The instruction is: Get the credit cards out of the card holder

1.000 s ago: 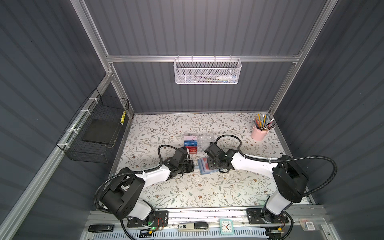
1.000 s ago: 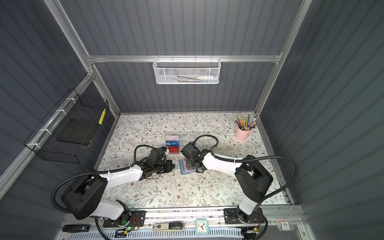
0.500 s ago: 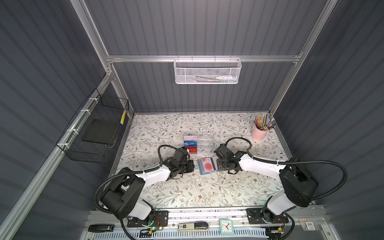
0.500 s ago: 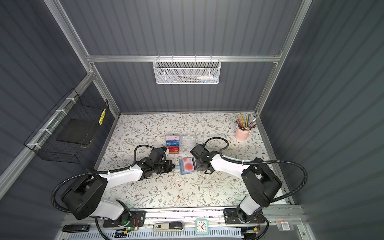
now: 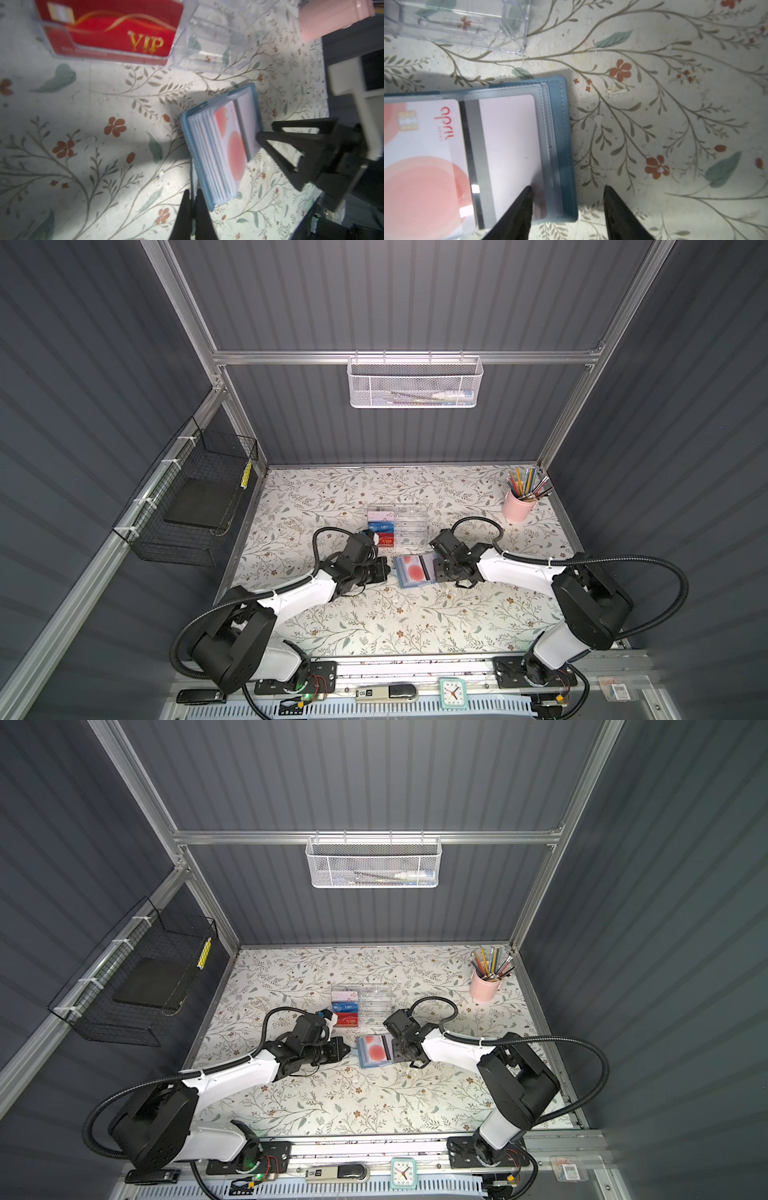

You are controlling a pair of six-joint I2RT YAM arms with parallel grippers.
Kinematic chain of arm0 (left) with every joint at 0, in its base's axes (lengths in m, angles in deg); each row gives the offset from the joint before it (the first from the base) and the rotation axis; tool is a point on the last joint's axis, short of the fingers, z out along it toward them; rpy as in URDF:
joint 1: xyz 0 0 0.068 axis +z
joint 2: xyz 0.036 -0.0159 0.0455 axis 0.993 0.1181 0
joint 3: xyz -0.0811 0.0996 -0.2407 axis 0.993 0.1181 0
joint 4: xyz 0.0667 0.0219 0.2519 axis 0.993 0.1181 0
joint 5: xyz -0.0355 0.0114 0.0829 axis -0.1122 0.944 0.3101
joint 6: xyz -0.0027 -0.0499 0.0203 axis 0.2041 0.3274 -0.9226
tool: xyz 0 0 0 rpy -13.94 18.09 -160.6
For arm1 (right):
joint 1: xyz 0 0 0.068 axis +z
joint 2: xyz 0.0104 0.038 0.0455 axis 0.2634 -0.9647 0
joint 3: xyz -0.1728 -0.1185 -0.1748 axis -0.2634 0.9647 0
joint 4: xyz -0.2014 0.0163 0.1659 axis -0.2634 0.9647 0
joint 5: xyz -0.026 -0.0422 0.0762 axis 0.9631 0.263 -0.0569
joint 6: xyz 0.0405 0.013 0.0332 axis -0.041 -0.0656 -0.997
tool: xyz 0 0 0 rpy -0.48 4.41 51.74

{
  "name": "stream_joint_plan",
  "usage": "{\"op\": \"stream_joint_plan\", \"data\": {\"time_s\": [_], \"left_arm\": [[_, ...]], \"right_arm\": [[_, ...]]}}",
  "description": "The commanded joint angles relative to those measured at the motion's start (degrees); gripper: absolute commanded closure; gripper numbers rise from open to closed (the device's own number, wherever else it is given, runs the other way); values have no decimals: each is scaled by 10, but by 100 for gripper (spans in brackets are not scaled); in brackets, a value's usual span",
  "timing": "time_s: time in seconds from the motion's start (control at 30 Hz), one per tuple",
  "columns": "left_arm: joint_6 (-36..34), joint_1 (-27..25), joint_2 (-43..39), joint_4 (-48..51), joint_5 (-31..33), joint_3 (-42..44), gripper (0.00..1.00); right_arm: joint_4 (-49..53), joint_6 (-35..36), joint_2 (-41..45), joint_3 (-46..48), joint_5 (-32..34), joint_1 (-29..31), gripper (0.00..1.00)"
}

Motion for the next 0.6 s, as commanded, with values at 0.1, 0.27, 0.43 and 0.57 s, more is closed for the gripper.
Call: {"op": "stream_joint_plan", "data": {"time_s": [0.1, 0.27, 0.43, 0.57], "left_arm": [[4, 4, -44, 18, -38, -52, 100], [9, 4, -35, 16, -45, -60, 100], [10, 4, -32, 13, -41, -46, 100], [8, 4, -30, 12, -32, -34, 100]], "right_arm": [[-1, 6, 1, 5, -6, -3, 44], [-16, 4, -3, 4, -24, -3, 44], [-17, 6, 3, -1, -34, -2, 44], [-14, 5, 20, -12, -45, -2, 44]]}}
